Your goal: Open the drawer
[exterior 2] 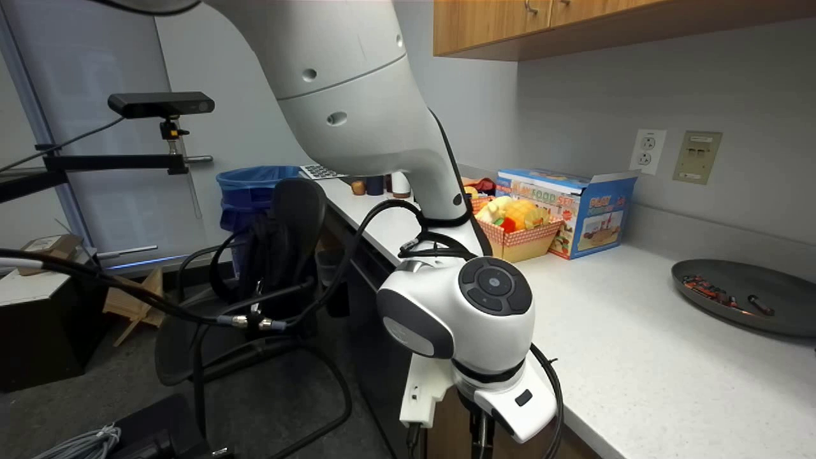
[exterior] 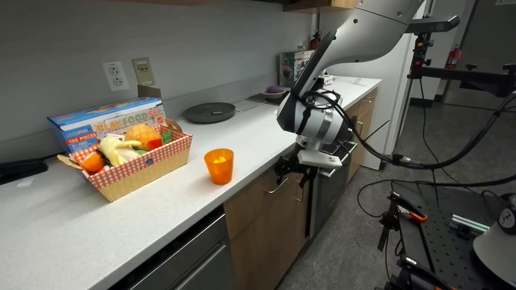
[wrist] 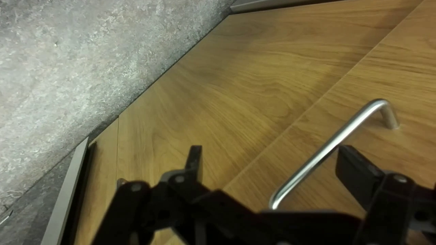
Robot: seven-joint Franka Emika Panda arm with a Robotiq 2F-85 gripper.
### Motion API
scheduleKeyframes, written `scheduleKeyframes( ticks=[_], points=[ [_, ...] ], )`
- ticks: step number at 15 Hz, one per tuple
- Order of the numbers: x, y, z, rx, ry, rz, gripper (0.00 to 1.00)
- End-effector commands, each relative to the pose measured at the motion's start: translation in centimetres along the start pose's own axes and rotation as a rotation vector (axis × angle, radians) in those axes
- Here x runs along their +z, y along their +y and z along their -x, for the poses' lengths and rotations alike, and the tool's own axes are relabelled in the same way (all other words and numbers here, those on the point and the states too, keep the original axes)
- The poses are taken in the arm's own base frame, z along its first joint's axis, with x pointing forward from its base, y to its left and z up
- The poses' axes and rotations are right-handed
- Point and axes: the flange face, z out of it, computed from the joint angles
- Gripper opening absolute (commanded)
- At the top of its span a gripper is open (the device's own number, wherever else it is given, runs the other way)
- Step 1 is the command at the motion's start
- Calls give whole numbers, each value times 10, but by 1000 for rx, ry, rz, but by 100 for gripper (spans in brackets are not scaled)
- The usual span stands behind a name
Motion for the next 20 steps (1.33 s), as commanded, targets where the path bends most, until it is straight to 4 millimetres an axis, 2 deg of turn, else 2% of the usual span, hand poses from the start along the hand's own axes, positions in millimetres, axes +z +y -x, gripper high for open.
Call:
scheduleKeyframes(
  ticks=[1, 5, 10, 15, 20],
  points=[
    [6, 7, 0, 16, 22, -25, 100],
    [16, 19, 4, 42, 10, -25, 100],
    [19, 30, 9, 71, -1, -25, 100],
    [27, 43, 21, 84, -38, 0, 100],
    [22, 58, 36, 95, -61, 19, 100]
  ],
)
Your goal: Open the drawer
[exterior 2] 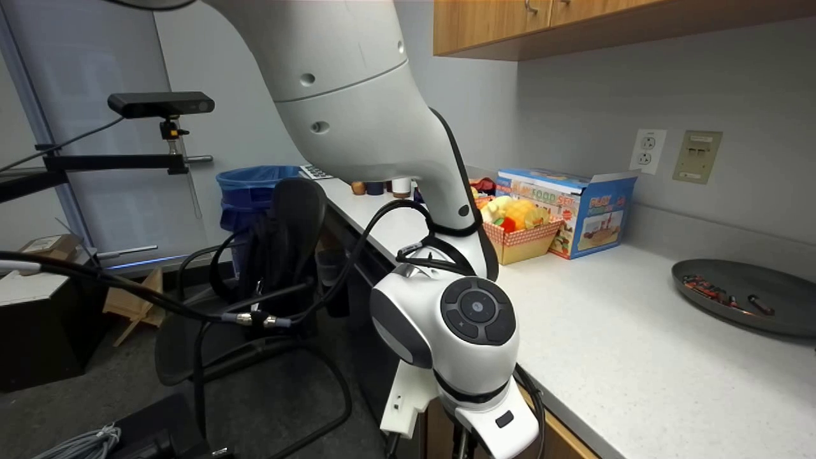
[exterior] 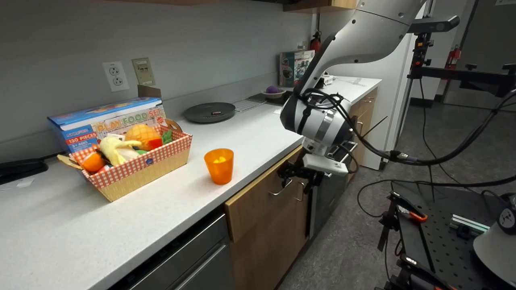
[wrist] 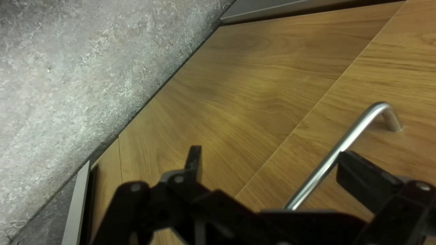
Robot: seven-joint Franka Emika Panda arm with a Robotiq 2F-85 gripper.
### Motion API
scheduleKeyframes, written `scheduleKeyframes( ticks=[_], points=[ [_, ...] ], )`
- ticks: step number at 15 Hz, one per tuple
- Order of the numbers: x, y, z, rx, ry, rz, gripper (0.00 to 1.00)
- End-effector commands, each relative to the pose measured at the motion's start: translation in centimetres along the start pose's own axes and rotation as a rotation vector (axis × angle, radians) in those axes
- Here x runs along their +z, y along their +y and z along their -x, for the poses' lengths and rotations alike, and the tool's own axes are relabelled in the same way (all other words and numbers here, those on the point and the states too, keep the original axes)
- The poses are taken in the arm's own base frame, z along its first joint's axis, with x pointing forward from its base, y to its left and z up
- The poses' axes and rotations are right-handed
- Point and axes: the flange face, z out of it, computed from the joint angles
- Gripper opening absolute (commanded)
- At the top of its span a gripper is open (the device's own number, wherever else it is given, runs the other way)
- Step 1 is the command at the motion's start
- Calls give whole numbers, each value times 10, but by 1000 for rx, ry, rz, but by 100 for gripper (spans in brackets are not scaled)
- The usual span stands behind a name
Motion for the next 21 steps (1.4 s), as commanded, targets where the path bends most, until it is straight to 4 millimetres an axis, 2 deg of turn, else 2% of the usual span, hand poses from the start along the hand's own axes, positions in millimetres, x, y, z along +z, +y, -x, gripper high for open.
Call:
scheduleKeyframes(
  ticks=[1, 8, 12, 14, 17, 19, 20, 21],
  points=[
    [10, 45, 19, 23, -35, 66, 100],
    [-21, 75, 68, -6, -37, 132, 100],
    [-38, 106, 97, -42, -17, 227, 100],
    [-49, 115, 109, -69, -2, 268, 100],
    [-68, 117, 124, -118, 32, 313, 100],
    [-76, 119, 141, -168, 26, 339, 100],
    [-56, 111, 136, -197, 23, 359, 100],
    [-58, 109, 143, -239, 28, 376, 100]
  ],
)
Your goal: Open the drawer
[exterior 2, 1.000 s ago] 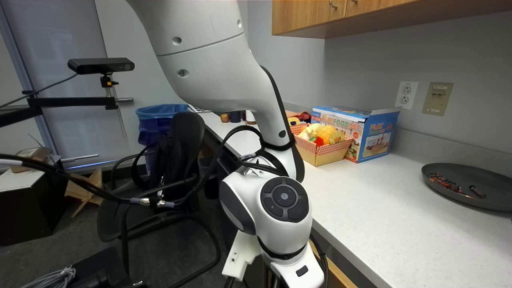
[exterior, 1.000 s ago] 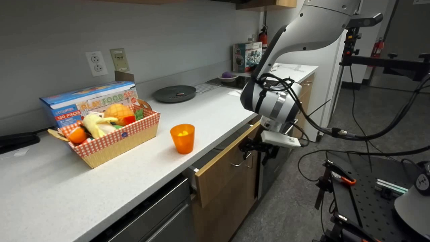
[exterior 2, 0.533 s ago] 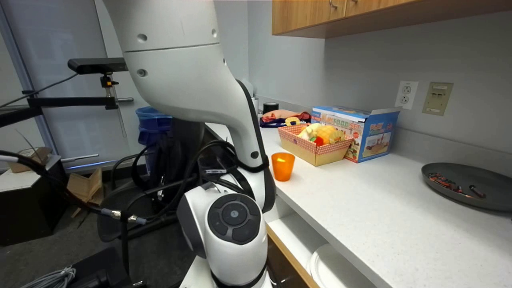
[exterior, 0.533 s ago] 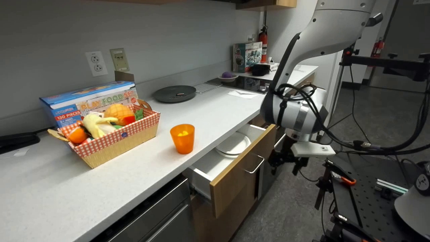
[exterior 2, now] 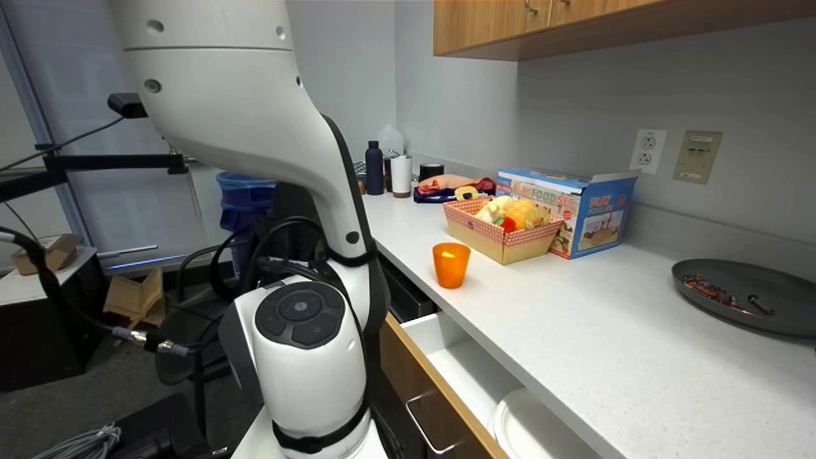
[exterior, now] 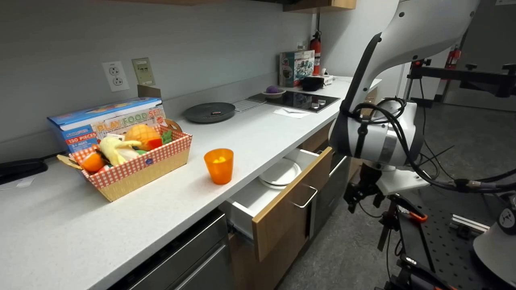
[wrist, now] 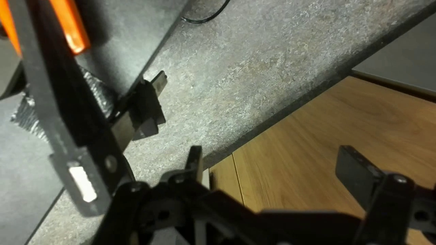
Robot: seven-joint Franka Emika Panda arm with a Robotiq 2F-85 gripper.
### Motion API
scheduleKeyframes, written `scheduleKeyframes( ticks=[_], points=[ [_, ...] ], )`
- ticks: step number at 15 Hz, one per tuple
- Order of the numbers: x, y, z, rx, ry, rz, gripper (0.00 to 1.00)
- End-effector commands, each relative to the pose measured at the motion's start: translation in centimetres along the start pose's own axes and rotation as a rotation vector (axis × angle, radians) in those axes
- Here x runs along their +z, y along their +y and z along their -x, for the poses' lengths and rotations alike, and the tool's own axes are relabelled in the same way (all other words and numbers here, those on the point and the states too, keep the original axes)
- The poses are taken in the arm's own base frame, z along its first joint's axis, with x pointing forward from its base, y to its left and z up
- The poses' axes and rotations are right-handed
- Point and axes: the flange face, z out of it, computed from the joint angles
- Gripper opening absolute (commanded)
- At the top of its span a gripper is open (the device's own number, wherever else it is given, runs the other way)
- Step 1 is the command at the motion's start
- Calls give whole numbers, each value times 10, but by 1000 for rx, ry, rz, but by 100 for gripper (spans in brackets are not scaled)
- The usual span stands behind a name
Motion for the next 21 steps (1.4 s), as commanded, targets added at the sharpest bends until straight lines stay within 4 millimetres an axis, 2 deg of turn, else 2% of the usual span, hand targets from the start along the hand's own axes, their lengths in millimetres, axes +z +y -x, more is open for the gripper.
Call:
scheduleKeyframes(
  ticks=[1, 8, 11, 12, 21],
  points=[
    [-4, -16, 15, -139, 50, 74, 100],
    [-22, -12, 16, -419, 121, 184, 100],
    [-30, -9, 14, -527, 117, 171, 100],
    [-19, -10, 16, -464, 104, 182, 100],
    [-23, -10, 14, -515, 110, 179, 100]
  ],
)
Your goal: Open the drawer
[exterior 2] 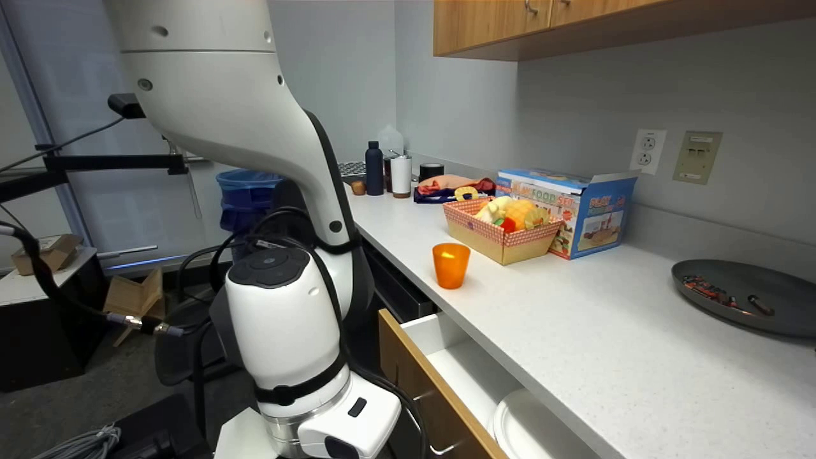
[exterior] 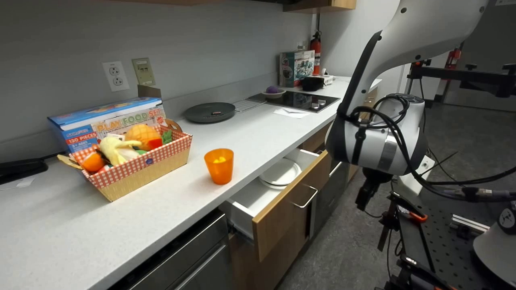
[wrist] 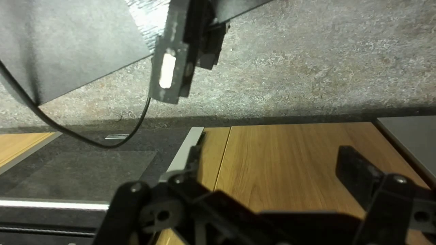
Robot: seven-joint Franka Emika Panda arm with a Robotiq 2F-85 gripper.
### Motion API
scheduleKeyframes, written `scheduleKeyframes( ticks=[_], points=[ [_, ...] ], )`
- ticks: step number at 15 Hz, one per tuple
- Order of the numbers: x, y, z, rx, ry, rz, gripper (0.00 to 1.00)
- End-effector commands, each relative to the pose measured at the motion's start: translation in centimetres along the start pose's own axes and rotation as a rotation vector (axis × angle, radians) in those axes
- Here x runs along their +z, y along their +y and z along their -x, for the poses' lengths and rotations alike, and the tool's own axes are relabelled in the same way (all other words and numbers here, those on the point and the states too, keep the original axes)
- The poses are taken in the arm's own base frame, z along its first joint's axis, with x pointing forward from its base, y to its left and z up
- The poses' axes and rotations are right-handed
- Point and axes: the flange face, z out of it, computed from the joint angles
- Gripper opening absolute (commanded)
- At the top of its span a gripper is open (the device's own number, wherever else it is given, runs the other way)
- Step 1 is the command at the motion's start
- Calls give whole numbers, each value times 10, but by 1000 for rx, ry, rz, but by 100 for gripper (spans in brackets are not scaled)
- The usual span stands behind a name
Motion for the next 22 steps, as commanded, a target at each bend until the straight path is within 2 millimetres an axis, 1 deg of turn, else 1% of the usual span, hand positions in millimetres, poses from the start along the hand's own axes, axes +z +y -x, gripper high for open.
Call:
scheduleKeyframes(
  ticks=[1, 5, 7, 8, 9, 11, 12, 13, 15, 16, 19, 20, 21, 22],
  points=[
    [-6, 0, -2, 3, 16, 0, 100],
    [-26, 0, -9, 3, 66, -14, 100],
    [-39, -3, -13, -7, 102, -24, 100],
    [-48, -5, -16, -12, 125, -29, 100],
    [-57, -3, -10, -17, 146, -33, 100],
    [-75, -11, -23, -20, 201, -47, 100],
    [-86, -13, -23, -17, 234, -61, 100],
    [-97, -12, -20, -15, 267, -73, 100],
    [-118, -20, -35, -6, 335, -98, 100],
    [-130, -20, -34, 2, 374, -114, 100],
    [-159, -24, -45, 25, 463, -148, 100],
    [-168, -24, -46, 57, 489, -159, 100],
    [-145, -22, -48, 23, 423, -116, 100],
    [-151, -22, -50, 28, 441, -120, 100]
  ],
)
